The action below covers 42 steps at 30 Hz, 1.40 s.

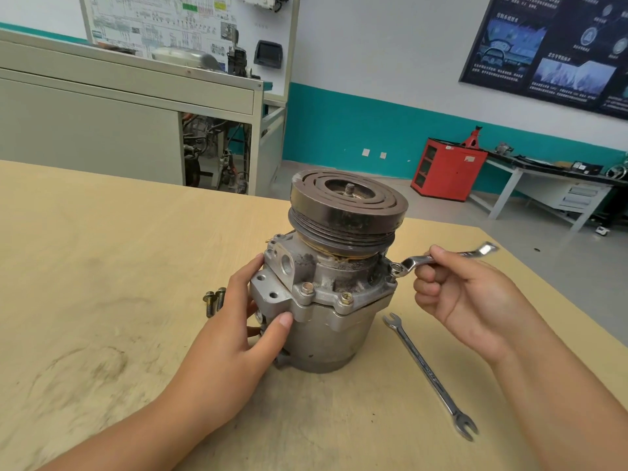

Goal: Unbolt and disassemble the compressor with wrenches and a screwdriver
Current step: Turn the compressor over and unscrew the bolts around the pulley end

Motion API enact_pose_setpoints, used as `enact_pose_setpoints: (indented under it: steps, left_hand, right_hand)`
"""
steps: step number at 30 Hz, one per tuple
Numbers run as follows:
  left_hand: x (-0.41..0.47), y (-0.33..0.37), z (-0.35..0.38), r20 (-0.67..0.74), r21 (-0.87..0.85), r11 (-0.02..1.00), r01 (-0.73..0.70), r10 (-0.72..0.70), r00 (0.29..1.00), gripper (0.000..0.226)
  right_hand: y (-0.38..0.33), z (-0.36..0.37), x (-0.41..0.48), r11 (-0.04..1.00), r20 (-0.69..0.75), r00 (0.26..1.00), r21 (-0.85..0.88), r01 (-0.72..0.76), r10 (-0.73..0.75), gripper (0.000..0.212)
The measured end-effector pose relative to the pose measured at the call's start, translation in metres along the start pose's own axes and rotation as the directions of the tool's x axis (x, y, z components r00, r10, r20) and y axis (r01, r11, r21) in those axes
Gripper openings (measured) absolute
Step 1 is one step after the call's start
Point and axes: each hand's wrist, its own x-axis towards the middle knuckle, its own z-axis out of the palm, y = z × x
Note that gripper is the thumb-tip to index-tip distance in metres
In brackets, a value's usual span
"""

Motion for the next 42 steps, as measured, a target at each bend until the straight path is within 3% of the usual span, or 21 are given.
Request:
enact_pose_setpoints:
  steps: [4, 7, 10, 13, 15, 17, 20, 23, 29, 36, 39, 42]
  left_hand:
    - [0.0, 0.0, 0.0, -0.001, -0.003, 1.0, 0.001, -0.001, 1.0, 0.075]
    - [0.0, -0.001, 0.0, -0.004, -0.002, 1.0, 0.005, -0.005, 1.0, 0.074]
    - [0.0, 0.0, -0.001, -0.003, 0.004, 1.0, 0.008, -0.008, 1.0, 0.073]
    - [0.0, -0.001, -0.001, -0.005, 0.016, 1.0, 0.007, -0.007, 1.0, 0.072]
    - [0.0, 0.0, -0.001, -0.01, 0.022, 1.0, 0.008, -0.007, 1.0, 0.071]
    - [0.0, 0.001, -0.002, -0.012, 0.027, 1.0, 0.008, -0.008, 1.0, 0.072]
    - [0.0, 0.002, -0.001, -0.013, 0.036, 0.999, 0.011, -0.011, 1.0, 0.073]
    - [0.0, 0.003, -0.002, -0.009, 0.042, 0.999, 0.006, -0.005, 1.0, 0.072]
    - [0.0, 0.001, -0.002, 0.004, 0.063, 0.998, 0.0, 0.0, 1.0, 0.06]
    - [-0.001, 0.004, -0.005, -0.011, 0.068, 0.997, -0.021, 0.022, 1.0, 0.055]
    - [-0.003, 0.012, -0.006, -0.142, 0.191, 0.976, -0.101, 0.129, 0.981, 0.049]
    - [-0.007, 0.032, -0.011, -0.229, 0.468, 0.805, -0.365, 0.509, 0.83, 0.04]
  right_hand:
    - [-0.003, 0.004, 0.024, 0.981, 0.034, 0.996, -0.18, -0.078, 0.085, 0.029]
    - [-0.005, 0.015, 0.033, 0.975, 0.028, 0.997, -0.212, -0.061, 0.068, 0.032]
    - [-0.011, 0.019, 0.033, 0.999, 0.018, 1.0, 0.038, 0.022, -0.023, 0.029]
    - [-0.016, 0.008, 0.024, 0.95, -0.089, 0.987, 0.274, 0.152, -0.133, 0.03]
    - [-0.015, -0.002, 0.013, 0.965, -0.106, 0.975, 0.16, 0.209, -0.194, 0.029]
    - [-0.008, -0.01, 0.001, 0.964, -0.062, 0.963, -0.064, 0.258, -0.262, 0.028]
    - [0.004, -0.009, -0.014, 0.859, 0.067, 0.945, -0.401, 0.318, -0.319, 0.013]
    - [0.012, -0.001, -0.019, 0.743, 0.112, 0.935, -0.578, 0.336, -0.335, 0.02]
    - [0.014, 0.009, -0.014, 0.71, 0.044, 0.931, -0.634, 0.306, -0.362, 0.007]
    - [-0.001, 0.014, -0.017, 0.865, 0.018, 0.945, -0.399, 0.305, -0.325, 0.014]
    - [-0.008, 0.021, -0.03, 0.918, 0.056, 0.964, -0.296, 0.266, -0.262, 0.028]
    - [-0.003, 0.031, -0.05, 0.957, 0.124, 0.978, -0.219, 0.193, -0.168, 0.025]
